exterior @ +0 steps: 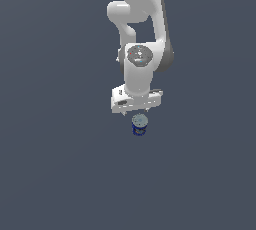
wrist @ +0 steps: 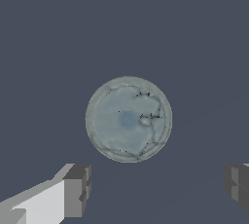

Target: Pick up the object and move it to a goal position.

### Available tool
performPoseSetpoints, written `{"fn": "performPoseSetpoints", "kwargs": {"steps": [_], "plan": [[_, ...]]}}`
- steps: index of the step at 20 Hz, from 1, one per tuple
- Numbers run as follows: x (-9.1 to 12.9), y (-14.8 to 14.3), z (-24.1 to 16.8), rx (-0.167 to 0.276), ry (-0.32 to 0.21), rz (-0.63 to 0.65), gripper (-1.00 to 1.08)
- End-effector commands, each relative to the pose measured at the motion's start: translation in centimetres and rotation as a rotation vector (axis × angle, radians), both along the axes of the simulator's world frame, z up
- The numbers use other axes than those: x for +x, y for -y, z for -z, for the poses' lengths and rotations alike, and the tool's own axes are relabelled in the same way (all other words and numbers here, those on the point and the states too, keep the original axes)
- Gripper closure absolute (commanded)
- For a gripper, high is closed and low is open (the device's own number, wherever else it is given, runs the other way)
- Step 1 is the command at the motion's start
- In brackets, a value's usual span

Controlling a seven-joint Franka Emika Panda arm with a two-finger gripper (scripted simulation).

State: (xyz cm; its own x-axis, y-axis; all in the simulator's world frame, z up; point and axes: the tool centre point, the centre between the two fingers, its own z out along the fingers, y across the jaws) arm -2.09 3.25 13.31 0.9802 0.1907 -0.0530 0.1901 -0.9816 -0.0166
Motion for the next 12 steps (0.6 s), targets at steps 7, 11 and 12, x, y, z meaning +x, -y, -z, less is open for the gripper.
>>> {"fn": "performPoseSetpoints", "kwargs": {"steps": [7, 11, 12], "plan": [[1.0, -0.9, 0.4, 0.005, 0.022, -0.226, -0.92], [1.4, -1.3, 0.6, 0.007, 0.034, -0.342, -0.92], [1.5, -1.4, 0.6, 0.008, 0.036, -0.368, -0.92]]}}
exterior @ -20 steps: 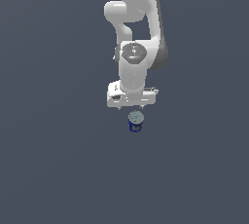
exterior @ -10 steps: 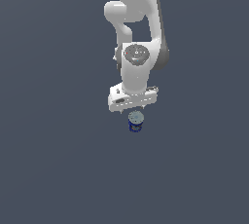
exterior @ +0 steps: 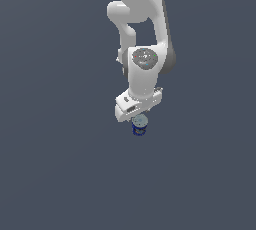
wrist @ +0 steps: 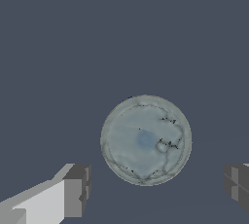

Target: Pick up the object and move it to a goal position.

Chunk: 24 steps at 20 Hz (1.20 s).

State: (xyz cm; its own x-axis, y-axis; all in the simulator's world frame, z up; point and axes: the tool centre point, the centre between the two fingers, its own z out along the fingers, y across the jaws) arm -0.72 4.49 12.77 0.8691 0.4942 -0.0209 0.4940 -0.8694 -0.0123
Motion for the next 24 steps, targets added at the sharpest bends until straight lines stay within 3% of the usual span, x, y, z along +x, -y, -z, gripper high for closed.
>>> {"fn": "performPoseSetpoints", "kwargs": {"steps": [1, 11, 24], "plan": [[0.3, -0.3, 0.1, 0.001, 0.007, -0.066, -0.92], [0.9, -0.9, 0.3, 0.002, 0.022, -0.220, -0.92], [0.9, -1.0, 2.2, 0.003, 0.024, -0.237, -0.92]]}}
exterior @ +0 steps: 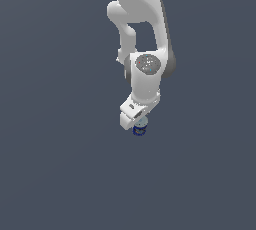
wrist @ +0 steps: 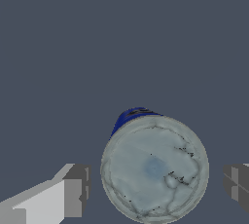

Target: Pick up the object and move it to a goal position.

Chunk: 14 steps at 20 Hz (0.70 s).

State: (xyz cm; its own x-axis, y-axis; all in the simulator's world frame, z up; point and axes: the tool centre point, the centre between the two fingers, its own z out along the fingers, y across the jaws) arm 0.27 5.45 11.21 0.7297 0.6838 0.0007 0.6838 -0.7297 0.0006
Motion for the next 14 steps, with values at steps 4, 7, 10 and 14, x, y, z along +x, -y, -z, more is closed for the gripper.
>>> {"fn": "performPoseSetpoints", "kwargs": {"steps": [4, 7, 10, 14], "plan": [[-0.1, 0.0, 2.8, 0.000, -0.001, -0.003, -0.92], [-0.1, 0.0, 3.6, 0.000, -0.001, -0.004, -0.92], [0.0, 0.0, 3.8, 0.000, -0.001, -0.004, -0.92], [0.0, 0.0, 3.8, 0.000, -0.001, -0.004, 1.08]]}}
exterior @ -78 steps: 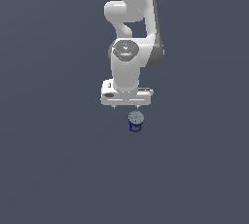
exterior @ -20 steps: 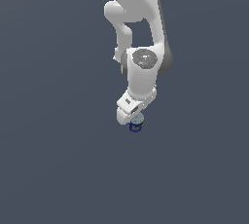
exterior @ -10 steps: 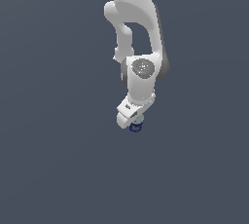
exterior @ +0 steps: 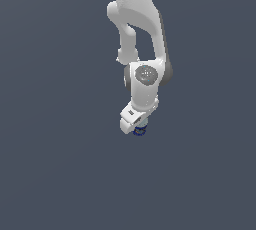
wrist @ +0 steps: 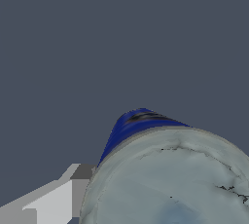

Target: Pick up the object and move it to a goal position.

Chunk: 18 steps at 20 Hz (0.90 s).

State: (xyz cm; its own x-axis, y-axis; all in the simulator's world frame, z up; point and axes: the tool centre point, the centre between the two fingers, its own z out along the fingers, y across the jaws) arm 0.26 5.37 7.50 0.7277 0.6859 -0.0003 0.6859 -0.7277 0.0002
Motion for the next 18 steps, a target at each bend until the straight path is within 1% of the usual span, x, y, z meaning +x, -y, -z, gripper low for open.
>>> {"fn": "performPoseSetpoints", "kwargs": {"steps": [1, 11, 18], "plan": [[0.0, -0.1, 0.1, 0.001, 0.000, -0.001, 1.08], [-0.2, -0.1, -0.2, 0.000, 0.000, 0.000, 1.08], [-1.9, -0.4, -1.2, 0.000, 0.000, 0.000, 1.08]]}}
